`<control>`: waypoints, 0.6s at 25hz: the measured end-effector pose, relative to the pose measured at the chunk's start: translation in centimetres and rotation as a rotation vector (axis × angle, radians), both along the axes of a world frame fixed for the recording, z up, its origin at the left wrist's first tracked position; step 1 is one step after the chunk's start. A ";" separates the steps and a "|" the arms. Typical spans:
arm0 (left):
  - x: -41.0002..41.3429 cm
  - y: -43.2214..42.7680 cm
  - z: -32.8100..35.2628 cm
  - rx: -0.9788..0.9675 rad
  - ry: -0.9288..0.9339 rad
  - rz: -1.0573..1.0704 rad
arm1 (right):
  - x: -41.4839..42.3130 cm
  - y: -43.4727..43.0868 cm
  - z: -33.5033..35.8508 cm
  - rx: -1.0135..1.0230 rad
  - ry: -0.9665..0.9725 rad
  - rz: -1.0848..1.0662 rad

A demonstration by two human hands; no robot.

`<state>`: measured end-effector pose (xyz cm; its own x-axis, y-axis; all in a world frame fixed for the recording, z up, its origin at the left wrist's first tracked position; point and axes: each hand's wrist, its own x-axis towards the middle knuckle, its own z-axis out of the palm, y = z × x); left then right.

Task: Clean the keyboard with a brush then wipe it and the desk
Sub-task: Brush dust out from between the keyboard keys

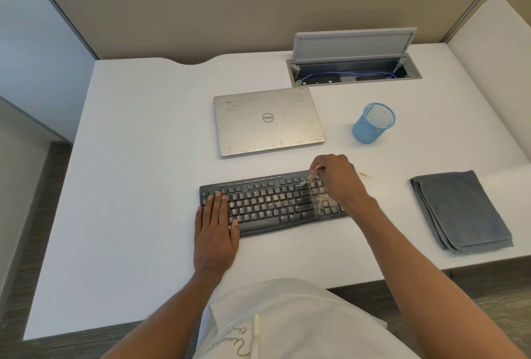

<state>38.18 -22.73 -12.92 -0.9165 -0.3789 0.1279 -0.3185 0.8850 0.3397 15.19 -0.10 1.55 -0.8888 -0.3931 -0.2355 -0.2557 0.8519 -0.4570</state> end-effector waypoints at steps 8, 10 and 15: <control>0.0 0.0 0.1 -0.002 -0.017 0.004 | -1.0 1.0 1.2 -0.140 0.062 -0.073; 0.0 0.0 0.1 -0.006 -0.019 0.004 | -0.4 -0.2 0.9 -0.169 -0.002 -0.054; 0.0 0.0 0.1 -0.011 -0.020 0.004 | -1.1 1.3 -0.1 -0.113 -0.016 -0.088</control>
